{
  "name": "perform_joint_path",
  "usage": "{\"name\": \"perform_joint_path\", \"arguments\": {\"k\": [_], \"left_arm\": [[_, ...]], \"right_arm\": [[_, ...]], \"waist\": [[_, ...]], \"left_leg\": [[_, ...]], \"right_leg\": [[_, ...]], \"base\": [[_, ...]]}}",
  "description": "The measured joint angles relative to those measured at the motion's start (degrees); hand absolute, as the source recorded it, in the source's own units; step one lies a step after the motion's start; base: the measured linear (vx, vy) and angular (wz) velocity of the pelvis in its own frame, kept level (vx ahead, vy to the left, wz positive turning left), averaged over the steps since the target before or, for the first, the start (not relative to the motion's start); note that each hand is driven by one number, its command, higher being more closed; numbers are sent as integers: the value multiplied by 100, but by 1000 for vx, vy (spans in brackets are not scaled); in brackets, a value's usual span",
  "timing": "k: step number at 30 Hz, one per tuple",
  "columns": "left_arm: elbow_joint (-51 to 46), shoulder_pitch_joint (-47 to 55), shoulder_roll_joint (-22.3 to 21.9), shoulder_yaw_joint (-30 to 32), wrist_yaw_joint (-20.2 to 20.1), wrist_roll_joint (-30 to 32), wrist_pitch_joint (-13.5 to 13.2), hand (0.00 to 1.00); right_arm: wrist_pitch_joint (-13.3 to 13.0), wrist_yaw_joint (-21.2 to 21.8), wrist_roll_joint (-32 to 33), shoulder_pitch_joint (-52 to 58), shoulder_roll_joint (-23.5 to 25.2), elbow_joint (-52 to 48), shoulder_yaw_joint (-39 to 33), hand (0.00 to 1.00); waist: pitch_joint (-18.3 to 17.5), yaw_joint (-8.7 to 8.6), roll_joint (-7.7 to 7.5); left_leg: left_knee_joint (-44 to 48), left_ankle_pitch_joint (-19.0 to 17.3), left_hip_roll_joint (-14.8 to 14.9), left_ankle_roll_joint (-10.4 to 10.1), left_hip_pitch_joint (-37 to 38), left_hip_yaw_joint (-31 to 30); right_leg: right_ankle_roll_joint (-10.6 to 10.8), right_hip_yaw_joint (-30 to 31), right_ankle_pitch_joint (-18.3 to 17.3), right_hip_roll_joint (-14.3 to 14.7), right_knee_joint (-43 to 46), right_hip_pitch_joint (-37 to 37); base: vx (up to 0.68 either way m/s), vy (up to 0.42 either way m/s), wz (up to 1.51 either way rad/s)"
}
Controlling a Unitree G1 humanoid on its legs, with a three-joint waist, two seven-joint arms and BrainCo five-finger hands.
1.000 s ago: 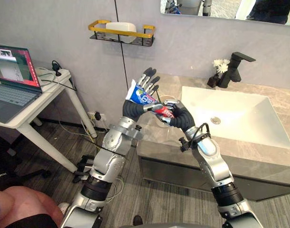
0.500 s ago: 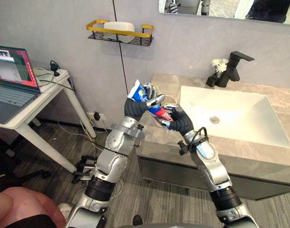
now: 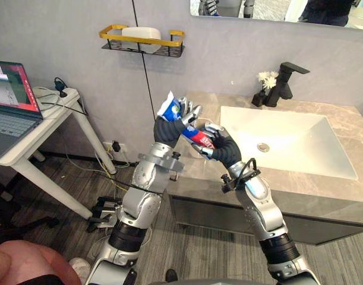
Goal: Organize washtable
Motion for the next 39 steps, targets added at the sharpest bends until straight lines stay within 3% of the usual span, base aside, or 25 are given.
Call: {"name": "perform_joint_path", "arguments": {"k": [6,15,23,39], "left_arm": [[0,-942,280,177,129,227,-135,100],[471,-1872,459,293,326,406,-308,100],[1123,-2139,556,445,513,661,-311,100],[1858,-2207,562,478,495,1527,-269,100]], "right_arm": [[146,120,467,273,-5,11,204,0],[244,176,557,688,-6,20,237,0],[310,172,744,1344,-11,20,204,0],[326,361,940,2249,0,11,25,0]], "waist": [[-3,-38,4],[-13,-188,12],[-18,-315,18],[-101,-458,108]], "left_leg": [[-2,0,10,0,1,44],[-3,0,17,0,0,77],[-2,0,31,0,-6,205],[-4,0,38,2,-97,348]], "right_leg": [[-13,39,17,10,-10,-18],[-21,84,23,44,-13,-49],[-41,210,54,50,-17,-129],[-51,381,112,54,-17,-316]], "base": [[-3,12,-3],[0,8,-2],[1,25,-8],[-1,28,-5]]}}
